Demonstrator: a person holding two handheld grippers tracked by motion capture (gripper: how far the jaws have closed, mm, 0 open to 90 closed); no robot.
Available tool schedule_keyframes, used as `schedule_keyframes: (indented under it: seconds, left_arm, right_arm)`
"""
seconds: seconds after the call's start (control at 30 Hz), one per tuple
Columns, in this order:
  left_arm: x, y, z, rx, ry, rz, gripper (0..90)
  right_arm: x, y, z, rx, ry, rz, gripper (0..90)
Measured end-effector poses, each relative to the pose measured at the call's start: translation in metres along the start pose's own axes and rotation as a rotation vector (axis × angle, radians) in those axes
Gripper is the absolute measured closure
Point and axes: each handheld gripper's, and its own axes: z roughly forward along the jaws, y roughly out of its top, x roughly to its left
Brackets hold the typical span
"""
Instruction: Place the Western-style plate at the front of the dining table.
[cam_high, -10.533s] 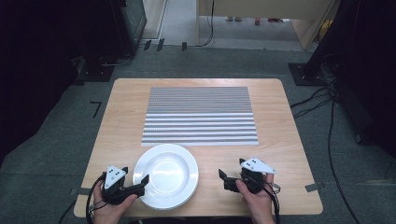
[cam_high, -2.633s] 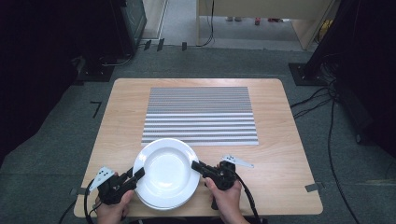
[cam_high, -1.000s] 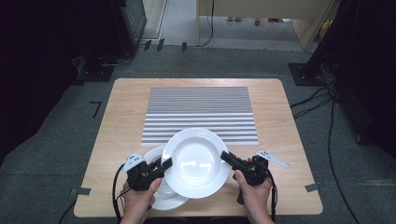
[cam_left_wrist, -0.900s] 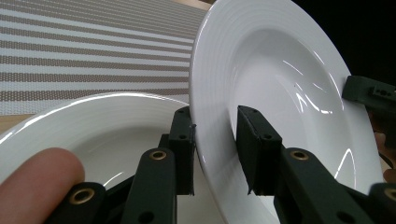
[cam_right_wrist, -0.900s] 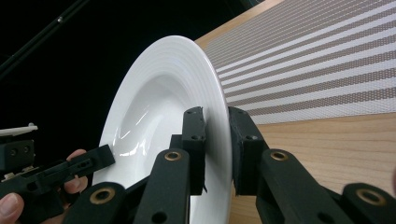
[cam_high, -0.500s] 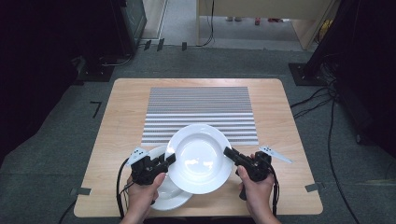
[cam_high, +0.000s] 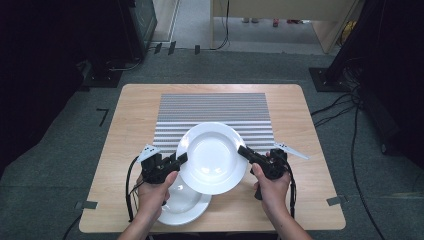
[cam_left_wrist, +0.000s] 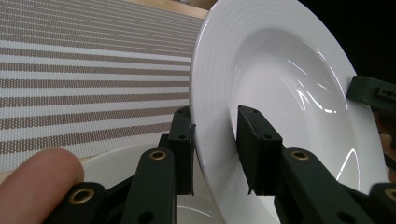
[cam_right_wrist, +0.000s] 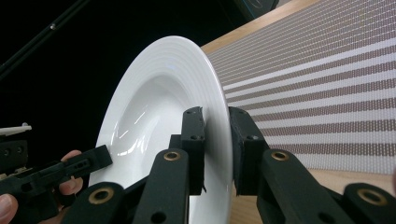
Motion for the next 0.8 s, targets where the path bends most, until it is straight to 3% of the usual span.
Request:
schedule_keyframes:
  seconds: [0.4, 0.8]
  left_arm:
    - [0.011, 0.021, 0.026, 0.030, 0.016, -0.012, 69.1]
    - [0.024, 0.035, 0.052, 0.060, 0.030, -0.038, 69.1]
  right_arm:
    - [-0.018, 0.020, 0.025, 0.012, -0.017, 0.043, 78.6]
    - [-0.031, 0.032, 0.046, 0.023, -0.056, 0.044, 77.7]
